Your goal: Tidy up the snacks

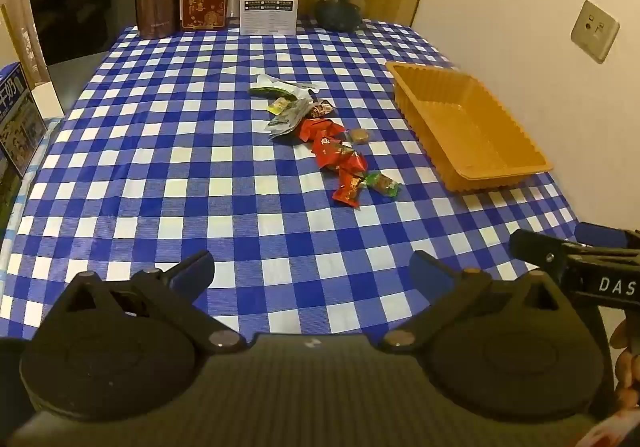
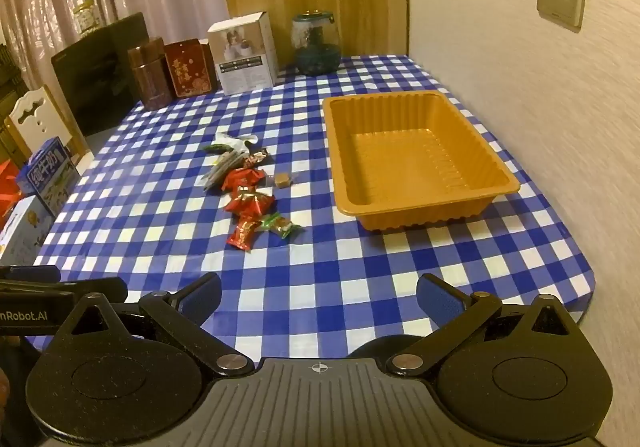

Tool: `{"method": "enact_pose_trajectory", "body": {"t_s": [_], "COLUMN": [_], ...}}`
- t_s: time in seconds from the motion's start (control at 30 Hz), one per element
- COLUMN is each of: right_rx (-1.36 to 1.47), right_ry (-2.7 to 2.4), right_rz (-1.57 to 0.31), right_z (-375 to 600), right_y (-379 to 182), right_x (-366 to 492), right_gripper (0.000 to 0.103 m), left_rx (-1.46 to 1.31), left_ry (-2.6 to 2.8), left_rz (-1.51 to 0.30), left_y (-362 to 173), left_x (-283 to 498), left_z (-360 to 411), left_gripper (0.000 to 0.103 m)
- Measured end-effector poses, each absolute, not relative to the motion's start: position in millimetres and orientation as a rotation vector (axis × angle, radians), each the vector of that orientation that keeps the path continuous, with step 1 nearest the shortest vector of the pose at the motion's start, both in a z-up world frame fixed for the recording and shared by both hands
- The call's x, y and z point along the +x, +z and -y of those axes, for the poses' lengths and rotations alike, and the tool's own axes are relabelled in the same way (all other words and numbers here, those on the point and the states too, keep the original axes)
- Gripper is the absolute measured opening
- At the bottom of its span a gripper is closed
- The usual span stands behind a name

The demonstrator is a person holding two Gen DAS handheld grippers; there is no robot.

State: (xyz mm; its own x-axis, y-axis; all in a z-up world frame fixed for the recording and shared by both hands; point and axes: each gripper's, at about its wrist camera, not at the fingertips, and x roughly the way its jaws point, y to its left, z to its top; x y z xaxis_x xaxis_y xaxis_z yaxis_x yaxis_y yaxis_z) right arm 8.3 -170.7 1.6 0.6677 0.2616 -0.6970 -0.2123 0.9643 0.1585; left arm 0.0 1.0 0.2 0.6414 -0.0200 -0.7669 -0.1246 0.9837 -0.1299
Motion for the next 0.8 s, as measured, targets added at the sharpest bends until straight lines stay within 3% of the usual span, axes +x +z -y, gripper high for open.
{"method": "enact_pose_trajectory", "body": {"t_s": [0.8], "right_rx": [0.072], "right_ry": [0.262], "right_rz": [-0.777], "right_z": [173.8], "right_y": [5.3], "right_x": [8.2], "right_gripper": [0.103], "left_rx": [-0.165], "left_ry": [0.070], "left_rz": [-0.856], "left_y": [7.6], "left_x": [-2.8], "left_z": [-2.3], "left_gripper": [0.103]}}
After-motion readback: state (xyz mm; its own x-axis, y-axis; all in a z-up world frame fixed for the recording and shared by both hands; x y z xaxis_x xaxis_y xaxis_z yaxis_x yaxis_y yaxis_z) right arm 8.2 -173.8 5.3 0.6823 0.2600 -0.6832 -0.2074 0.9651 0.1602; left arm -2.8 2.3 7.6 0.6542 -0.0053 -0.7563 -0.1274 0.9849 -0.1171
